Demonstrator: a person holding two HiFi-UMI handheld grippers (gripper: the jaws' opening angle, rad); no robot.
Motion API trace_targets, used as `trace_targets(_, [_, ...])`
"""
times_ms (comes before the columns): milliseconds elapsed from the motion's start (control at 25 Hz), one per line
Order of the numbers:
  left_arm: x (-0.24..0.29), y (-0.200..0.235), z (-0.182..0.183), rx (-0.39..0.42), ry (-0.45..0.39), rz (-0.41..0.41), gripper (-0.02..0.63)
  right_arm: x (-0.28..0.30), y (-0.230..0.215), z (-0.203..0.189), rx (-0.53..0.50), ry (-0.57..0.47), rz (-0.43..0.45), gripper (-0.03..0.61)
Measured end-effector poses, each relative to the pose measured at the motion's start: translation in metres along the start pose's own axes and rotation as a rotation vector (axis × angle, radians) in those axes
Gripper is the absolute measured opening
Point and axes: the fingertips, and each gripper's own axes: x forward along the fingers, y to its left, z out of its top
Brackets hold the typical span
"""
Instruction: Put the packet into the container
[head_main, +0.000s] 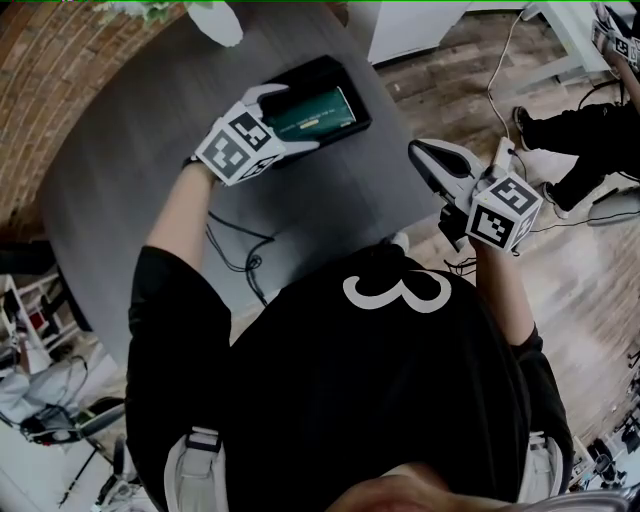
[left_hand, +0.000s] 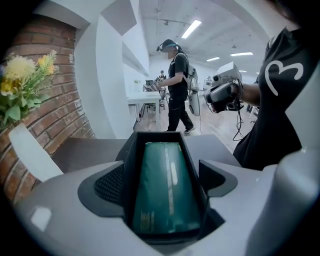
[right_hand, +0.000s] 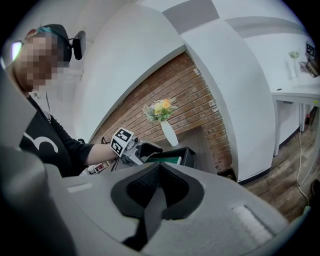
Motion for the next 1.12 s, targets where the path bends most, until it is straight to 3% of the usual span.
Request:
trace_targets(200, [-0.009, 0.001, -0.004, -0.023, -0.021, 0.001, 0.497, 0.005, 0.004, 0.002, 0.001, -0.001, 0.008, 0.002])
trace_targets(320, [-0.025, 0.003, -0.002, -0.075, -0.071, 0.027, 0.471, 0.014, 0.009, 0.005, -0.012, 0.008, 0.02, 0.002])
trace_targets(560, [-0.067, -0.02, 0.024, -0.203, -0.265, 0.161, 0.301, 0.026, 0.029, 0.02, -0.043, -0.009, 0.087, 0.002])
trace_targets(720, [-0.097, -0.046, 0.046, -0.278, -0.386, 0.27, 0.151, 0.03, 0.046, 0.035, -0.064, -0.044, 0.136, 0.002])
trace_targets(920, [-0.135, -0.067, 0.068, -0.525, -0.561, 0.273, 0.014, 0.032, 0.077, 0.052, -0.125, -0.059, 0.212, 0.002])
trace_targets(1040, [-0.156, -0.082, 0.071, -0.62, -0.614, 0.287, 0.014, 0.032, 0.095, 0.056, -0.163, -0.057, 0.258, 0.002])
trace_targets(1120, [-0.164, -0.091, 0.071, -0.637, -0.637, 0.314, 0.014, 0.032, 0.104, 0.056, -0.18, -0.05, 0.284, 0.002])
